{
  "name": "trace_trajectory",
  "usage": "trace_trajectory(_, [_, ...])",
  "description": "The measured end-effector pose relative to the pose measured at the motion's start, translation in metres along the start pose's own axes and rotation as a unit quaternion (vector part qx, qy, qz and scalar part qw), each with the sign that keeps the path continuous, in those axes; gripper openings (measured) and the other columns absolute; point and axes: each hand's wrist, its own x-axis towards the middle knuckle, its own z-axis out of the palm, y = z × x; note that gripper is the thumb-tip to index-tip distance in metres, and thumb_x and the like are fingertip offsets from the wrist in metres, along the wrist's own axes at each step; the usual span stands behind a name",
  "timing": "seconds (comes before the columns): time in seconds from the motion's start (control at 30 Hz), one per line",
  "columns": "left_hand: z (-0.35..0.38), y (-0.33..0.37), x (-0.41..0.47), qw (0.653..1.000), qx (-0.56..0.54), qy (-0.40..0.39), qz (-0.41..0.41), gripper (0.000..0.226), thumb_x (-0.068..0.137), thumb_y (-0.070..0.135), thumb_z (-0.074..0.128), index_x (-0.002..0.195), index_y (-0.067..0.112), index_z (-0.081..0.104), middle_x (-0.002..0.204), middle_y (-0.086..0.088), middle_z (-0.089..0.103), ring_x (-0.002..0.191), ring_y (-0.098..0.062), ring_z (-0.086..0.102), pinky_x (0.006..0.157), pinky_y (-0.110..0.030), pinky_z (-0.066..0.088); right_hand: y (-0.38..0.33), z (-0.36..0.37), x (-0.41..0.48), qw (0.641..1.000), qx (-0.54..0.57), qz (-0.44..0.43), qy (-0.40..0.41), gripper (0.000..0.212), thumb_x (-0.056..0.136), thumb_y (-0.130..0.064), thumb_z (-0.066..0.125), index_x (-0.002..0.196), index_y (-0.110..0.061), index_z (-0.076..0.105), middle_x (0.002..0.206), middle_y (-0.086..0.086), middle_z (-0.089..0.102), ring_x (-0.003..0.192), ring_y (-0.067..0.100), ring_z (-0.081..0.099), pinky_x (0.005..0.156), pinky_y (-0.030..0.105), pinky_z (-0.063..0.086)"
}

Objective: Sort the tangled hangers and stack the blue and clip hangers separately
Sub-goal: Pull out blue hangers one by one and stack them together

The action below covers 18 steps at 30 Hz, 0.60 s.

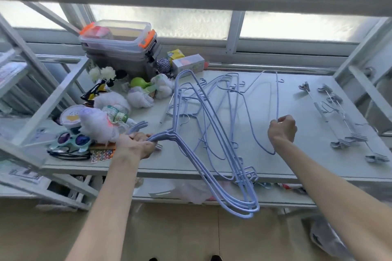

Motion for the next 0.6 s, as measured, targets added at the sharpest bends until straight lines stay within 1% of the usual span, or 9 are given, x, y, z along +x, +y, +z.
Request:
trace_trajectory(0.07, [0.005,0.005,0.006,1.000,0.013,0.001,-0.003,0.047,0.093,0.009,0.030,0.049,0.021,0.017,0.034,0.003,0.015,0.039,-0.012,0.011,0.070,-0.021,0.041,-0.001,0.001,-0.008,0.999,0.021,0.020,0.017,0.015,0.092,-0.012,0.053,0.103,-0.002,0.057,0.106,0.022,0.063,0.087,0.035,0.057,0.073,0.036,0.043])
trace_trajectory(0.1, [0.007,0.006,0.010,1.000,0.023,0.001,-0.005,0.046,0.093,0.008,0.031,0.050,0.021,0.017,0.034,0.004,0.015,0.042,-0.011,0.011,0.067,-0.021,0.041,-0.002,0.001,-0.013,0.999,0.029,0.025,0.025,0.015,0.091,-0.012,0.053,0.103,-0.003,0.057,0.105,0.022,0.064,0.090,0.036,0.060,0.074,0.036,0.043])
trace_trajectory(0.17, [0.012,0.006,0.017,0.999,0.054,-0.005,0.001,0.045,0.094,0.010,0.033,0.053,0.021,0.018,0.033,0.004,0.015,0.039,-0.011,0.011,0.054,-0.018,0.030,-0.005,0.001,-0.021,0.998,0.046,0.024,0.035,0.014,0.090,-0.012,0.055,0.102,-0.003,0.058,0.103,0.021,0.065,0.088,0.035,0.060,0.071,0.034,0.043])
trace_trajectory(0.2, [0.013,0.005,0.021,0.997,0.073,-0.007,0.008,0.045,0.095,0.013,0.032,0.053,0.021,0.018,0.032,0.004,0.015,0.035,-0.011,0.011,0.051,-0.018,0.024,-0.006,0.001,-0.026,0.998,0.057,0.018,0.035,0.014,0.090,-0.011,0.055,0.101,-0.004,0.059,0.101,0.020,0.066,0.084,0.033,0.059,0.069,0.032,0.042])
trace_trajectory(0.3, [0.018,0.003,0.033,0.993,0.117,-0.012,0.010,0.044,0.096,0.018,0.030,0.054,0.021,0.020,0.031,0.005,0.015,0.027,-0.012,0.011,0.052,-0.019,0.014,-0.010,0.001,-0.042,0.997,0.080,-0.013,0.016,0.011,0.089,-0.011,0.056,0.098,-0.005,0.059,0.092,0.017,0.067,0.074,0.028,0.057,0.064,0.029,0.041])
trace_trajectory(0.47, [0.020,0.006,0.050,0.992,0.120,-0.034,-0.034,0.044,0.094,0.010,0.032,0.052,0.020,0.022,0.031,0.005,0.018,0.025,-0.012,0.015,0.055,-0.017,0.019,-0.021,0.001,-0.075,0.992,0.082,-0.082,-0.058,0.007,0.086,-0.011,0.058,0.094,-0.009,0.059,0.077,0.011,0.068,0.065,0.027,0.060,0.059,0.027,0.042])
trace_trajectory(0.53, [0.017,0.008,0.054,0.990,0.121,-0.055,-0.041,0.049,0.095,0.013,0.033,0.047,0.019,0.026,0.031,0.005,0.019,0.024,-0.011,0.018,0.055,-0.017,0.021,-0.025,0.003,-0.090,0.987,0.067,-0.117,-0.090,0.005,0.087,-0.011,0.058,0.092,-0.010,0.058,0.072,0.009,0.067,0.060,0.023,0.058,0.055,0.025,0.040])
trace_trajectory(0.6, [0.014,0.009,0.059,0.989,0.117,-0.079,-0.041,0.059,0.095,0.019,0.037,0.037,0.018,0.030,0.032,0.006,0.021,0.025,-0.011,0.020,0.056,-0.017,0.025,-0.028,0.006,-0.106,0.981,0.050,-0.148,-0.116,0.003,0.087,-0.011,0.058,0.090,-0.012,0.059,0.068,0.007,0.066,0.056,0.019,0.056,0.053,0.025,0.039])
